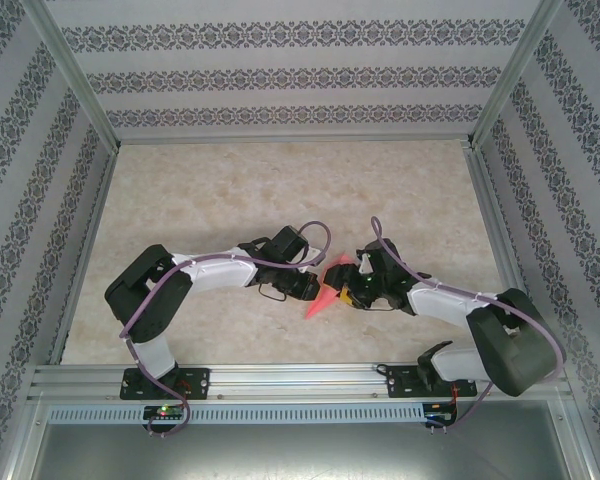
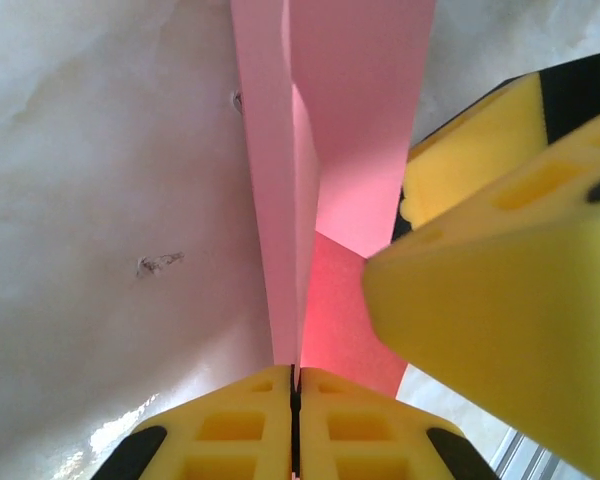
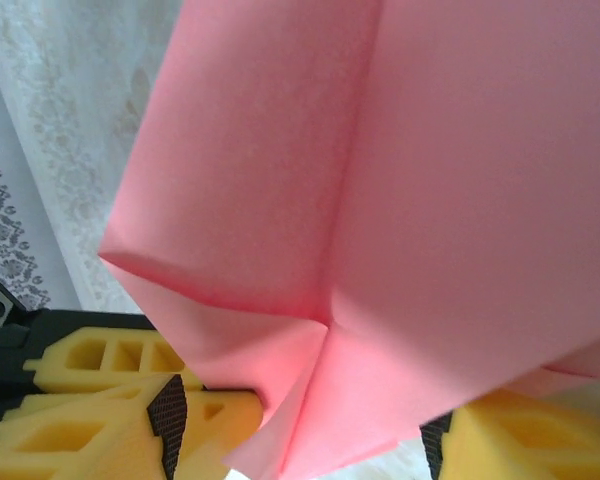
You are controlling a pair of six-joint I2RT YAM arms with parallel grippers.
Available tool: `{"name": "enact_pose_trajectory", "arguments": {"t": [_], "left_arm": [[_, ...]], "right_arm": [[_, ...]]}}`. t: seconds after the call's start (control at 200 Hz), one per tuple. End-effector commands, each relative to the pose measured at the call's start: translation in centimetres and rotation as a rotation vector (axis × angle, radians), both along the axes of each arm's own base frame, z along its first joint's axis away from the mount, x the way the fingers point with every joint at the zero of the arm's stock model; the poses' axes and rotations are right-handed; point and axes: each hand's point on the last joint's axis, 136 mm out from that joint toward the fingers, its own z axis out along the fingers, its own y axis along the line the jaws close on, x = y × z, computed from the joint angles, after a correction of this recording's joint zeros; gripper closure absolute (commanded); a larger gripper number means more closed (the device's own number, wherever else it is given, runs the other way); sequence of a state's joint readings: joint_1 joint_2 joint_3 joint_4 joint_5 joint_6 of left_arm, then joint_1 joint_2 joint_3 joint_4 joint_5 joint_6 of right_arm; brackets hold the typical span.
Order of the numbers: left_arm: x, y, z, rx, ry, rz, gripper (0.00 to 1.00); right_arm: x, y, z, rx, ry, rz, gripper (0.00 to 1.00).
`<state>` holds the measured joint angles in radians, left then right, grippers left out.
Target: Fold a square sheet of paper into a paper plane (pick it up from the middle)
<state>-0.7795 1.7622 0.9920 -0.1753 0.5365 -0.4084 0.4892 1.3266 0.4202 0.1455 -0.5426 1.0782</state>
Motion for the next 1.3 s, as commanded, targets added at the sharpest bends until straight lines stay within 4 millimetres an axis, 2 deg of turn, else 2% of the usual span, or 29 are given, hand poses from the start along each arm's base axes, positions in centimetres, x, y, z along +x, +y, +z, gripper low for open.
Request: {"name": "enact_pose_trajectory", "arguments": {"t": [0.0,0.265,0.405,0.51,0.814,0.899,1.099,1.299], "left_arm": [[0.4,-0.3,0.2,-0.039,0.004,0.012,0.90],[0.7,-0.3,-0.1,-0.068,0.028,0.029,0.90],[0.8,-0.2,-0.3,-0.081,0.040,0.040,0.90],[0.7,-0.2,-0.4,-0.080,0.047,0.039,0.90],[0.8,-0.5,-0.2,-0.105,0.058,0.046,0.90],[0.7,-0.5,-0.3,-0.104,0.062,0.045,0.90],[0.7,-0.5,-0.5,-0.101,0.064,0.045,0.90],[0.6,-0.4,-0.6,-0.103,0.071,0.046,0.90]], "right_arm": [[0.2,0.9,0.4,0.043,-0.010,0.001,0.37],[-0.2,1.1,0.1,0.061,0.019,-0.004,0.44],[-0.7,-0.1,-0.5,-0.001,0.023,-0.027,0.46],[-0.5,-0.6,-0.2,-0.018,0.001,-0.045,0.44],[-0.3,1.0,-0.4,0.057,0.023,-0.025,0.45],[-0.3,1.5,0.0,0.071,0.019,-0.014,0.49],[-1.1,1.3,-1.1,0.042,0.050,-0.002,0.56],[-1.5,1.2,-1.3,0.009,0.050,0.007,0.62]]}}
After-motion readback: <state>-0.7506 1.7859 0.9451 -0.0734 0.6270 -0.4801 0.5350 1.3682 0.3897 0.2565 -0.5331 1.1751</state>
